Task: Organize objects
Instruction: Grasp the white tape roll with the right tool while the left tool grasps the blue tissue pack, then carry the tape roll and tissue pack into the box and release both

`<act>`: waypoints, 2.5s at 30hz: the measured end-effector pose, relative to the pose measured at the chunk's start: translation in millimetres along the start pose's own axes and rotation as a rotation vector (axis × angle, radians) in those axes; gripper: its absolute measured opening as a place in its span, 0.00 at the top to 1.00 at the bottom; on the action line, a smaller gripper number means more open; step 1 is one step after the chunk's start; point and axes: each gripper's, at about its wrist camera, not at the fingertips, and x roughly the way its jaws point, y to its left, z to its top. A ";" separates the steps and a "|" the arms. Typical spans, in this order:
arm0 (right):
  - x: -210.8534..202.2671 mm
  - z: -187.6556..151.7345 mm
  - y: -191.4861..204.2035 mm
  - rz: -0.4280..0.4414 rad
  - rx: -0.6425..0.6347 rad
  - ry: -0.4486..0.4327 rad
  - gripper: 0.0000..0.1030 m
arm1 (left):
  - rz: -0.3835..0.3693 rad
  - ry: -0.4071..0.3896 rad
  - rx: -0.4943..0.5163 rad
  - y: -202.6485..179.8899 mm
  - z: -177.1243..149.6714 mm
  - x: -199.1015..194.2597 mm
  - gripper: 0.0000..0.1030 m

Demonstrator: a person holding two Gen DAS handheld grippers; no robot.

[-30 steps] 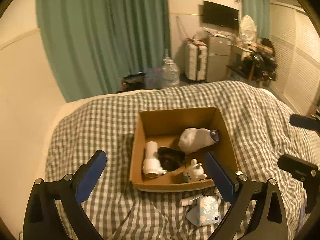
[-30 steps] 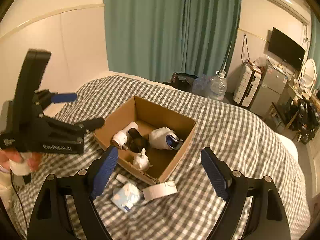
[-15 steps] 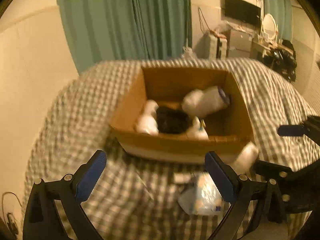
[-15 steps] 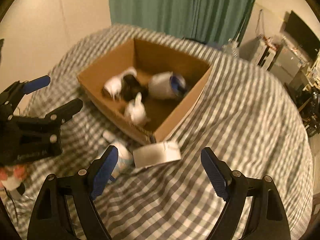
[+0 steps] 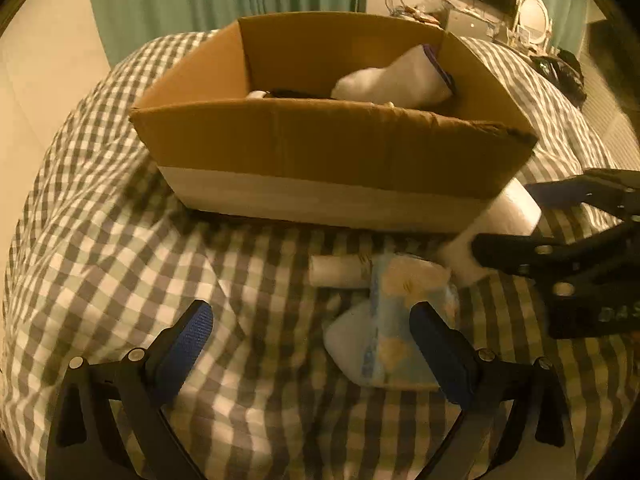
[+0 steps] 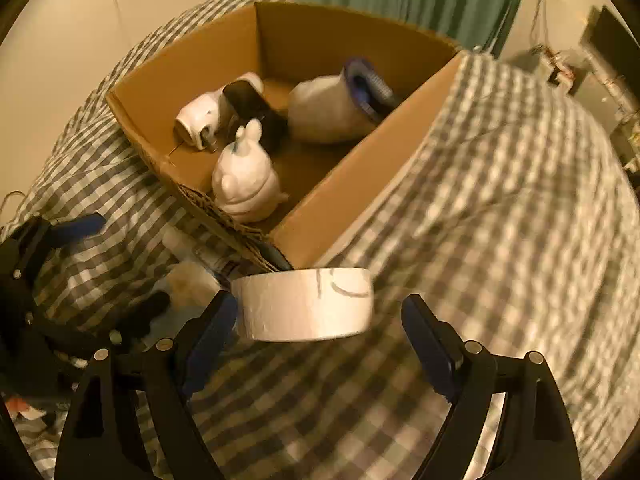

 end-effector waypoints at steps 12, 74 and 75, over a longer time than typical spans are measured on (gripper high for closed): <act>-5.4 -13.0 10.1 -0.037 -0.013 -0.015 0.24 | -0.002 0.009 0.125 -44.3 -15.7 2.6 0.02; -129.7 74.8 54.9 -0.104 0.161 -0.340 0.25 | -0.150 -0.212 0.190 50.2 144.1 -46.4 0.49; -119.4 81.1 52.5 -0.104 0.172 -0.331 0.25 | -0.153 -0.202 0.196 51.3 150.9 -36.2 0.49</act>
